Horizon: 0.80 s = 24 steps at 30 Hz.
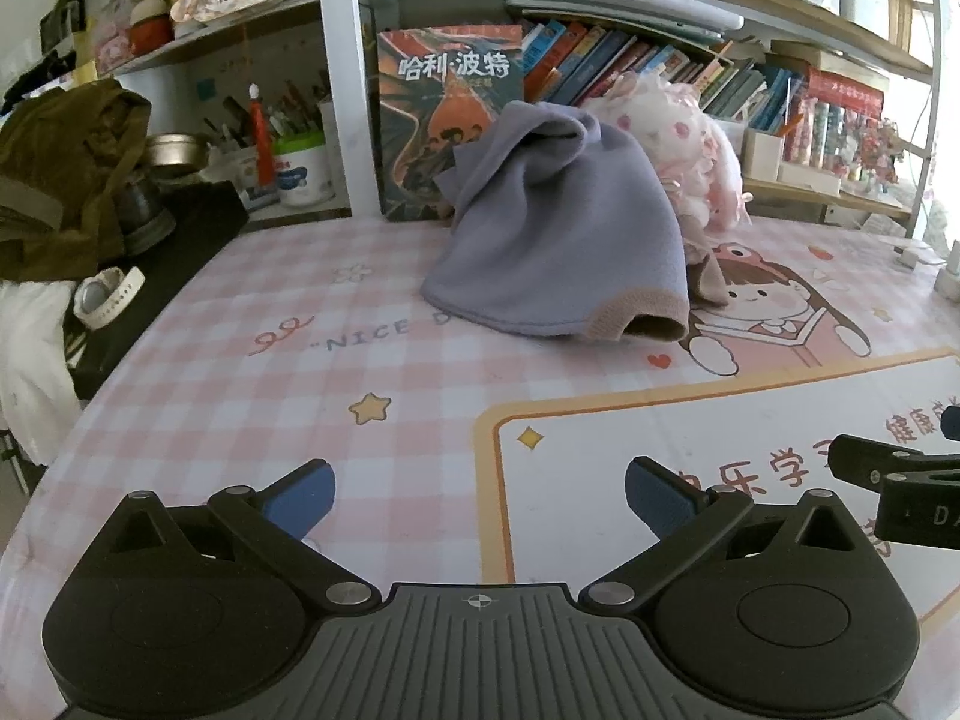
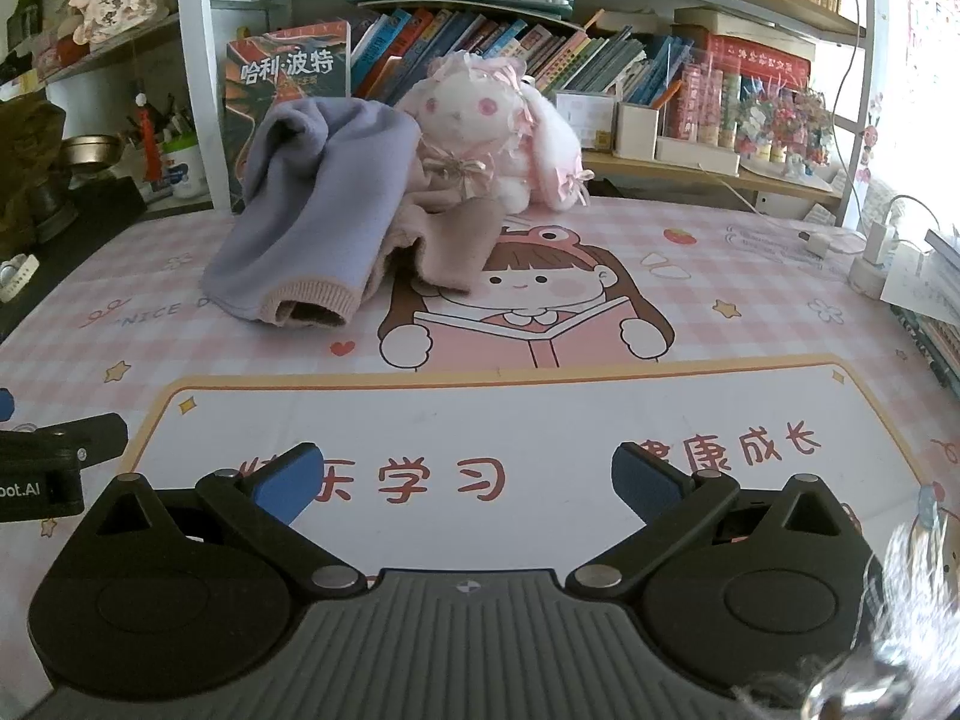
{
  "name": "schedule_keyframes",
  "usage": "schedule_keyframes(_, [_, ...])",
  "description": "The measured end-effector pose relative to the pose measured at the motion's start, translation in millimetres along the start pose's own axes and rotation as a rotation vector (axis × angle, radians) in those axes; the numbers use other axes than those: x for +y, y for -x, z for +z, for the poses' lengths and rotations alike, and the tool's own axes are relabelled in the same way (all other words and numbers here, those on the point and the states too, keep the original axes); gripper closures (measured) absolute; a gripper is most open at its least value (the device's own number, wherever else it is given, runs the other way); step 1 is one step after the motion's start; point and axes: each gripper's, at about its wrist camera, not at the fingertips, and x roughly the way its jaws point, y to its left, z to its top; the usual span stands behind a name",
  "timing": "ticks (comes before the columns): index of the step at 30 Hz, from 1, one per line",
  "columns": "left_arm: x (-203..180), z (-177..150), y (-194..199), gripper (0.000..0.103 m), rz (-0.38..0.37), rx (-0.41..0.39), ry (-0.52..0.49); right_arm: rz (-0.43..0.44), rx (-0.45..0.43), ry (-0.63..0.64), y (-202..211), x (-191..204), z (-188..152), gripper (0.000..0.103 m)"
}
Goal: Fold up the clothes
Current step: 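Move both grippers toward the crumpled lavender-and-beige sweater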
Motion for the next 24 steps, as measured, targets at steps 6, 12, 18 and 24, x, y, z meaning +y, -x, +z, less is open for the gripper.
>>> schedule_keyframes(6, [1.6, 0.1, -0.4, 0.0, 0.001, 0.004, 0.005, 0.002, 0.003, -0.001, -0.8, -0.1, -0.3, 0.0])
schedule_keyframes(12, [3.1, 0.2, -2.2, 0.0, -0.006, 0.014, 0.01, 0.005, 0.01, -0.004, -2.6, 0.1, -0.7, 0.0])
schedule_keyframes(18, [3.4, 0.4, -3.2, 0.0, -0.005, 0.015, 0.009, 0.005, 0.012, -0.004, -3.4, 0.2, -1.3, 0.0])
schedule_keyframes(24, [4.4, 0.2, -5.4, 0.0, -0.002, 0.021, 0.015, 0.006, 0.016, -0.004, -3.9, 0.9, -1.1, 0.0])
